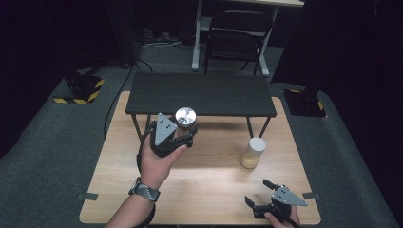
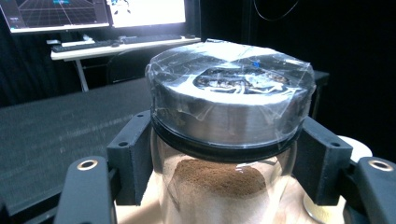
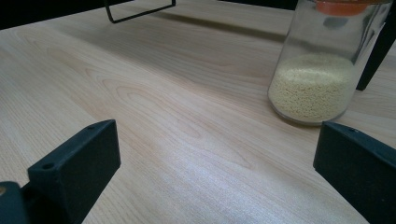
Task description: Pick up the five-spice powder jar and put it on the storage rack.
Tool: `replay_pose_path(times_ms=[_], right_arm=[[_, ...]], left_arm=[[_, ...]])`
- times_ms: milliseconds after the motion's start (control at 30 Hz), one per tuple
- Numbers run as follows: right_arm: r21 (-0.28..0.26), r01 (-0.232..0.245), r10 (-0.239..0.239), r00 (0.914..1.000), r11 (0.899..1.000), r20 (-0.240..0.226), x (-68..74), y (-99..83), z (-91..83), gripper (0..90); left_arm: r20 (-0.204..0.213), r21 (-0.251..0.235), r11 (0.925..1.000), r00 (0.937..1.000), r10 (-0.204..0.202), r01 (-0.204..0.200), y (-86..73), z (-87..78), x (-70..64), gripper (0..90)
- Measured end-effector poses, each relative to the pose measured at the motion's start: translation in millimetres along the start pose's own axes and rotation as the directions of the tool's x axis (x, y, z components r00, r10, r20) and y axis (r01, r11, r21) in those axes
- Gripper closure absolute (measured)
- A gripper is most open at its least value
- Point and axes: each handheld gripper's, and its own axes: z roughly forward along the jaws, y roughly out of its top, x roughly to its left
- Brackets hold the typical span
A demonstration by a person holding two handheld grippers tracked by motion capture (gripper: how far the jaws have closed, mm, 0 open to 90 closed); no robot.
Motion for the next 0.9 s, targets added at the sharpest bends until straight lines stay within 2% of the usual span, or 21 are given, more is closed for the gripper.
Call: replay_pose_path(times_ms=[233,600,900], right_arm=[[-0.002,-0.001,0.001,1.0000,1.000,-0.001,-0.3,-0.3,-0.2,0.1],[-0.004,-0.003,0.003,1.0000,1.000,-0.003,-0.8,-0.8,-0.5,0.1],[-0.006,-0.003,0.003,1.0000,1.000,-0.006,-1.5,-1.0,-0.6,0.1]], left_arm=[[-0.003,0.000,0.9999,0.9999,-0.014,0.014,21.3,10.1,3.0,30.9],[-0.032,0.004,0.9995,0.9990,-0.030,0.030,39.3,30.3,7.4,31.0],[-0.072,0.019,0.9998,0.9974,-0.008,0.009,48.3,48.9,7.4,31.0]])
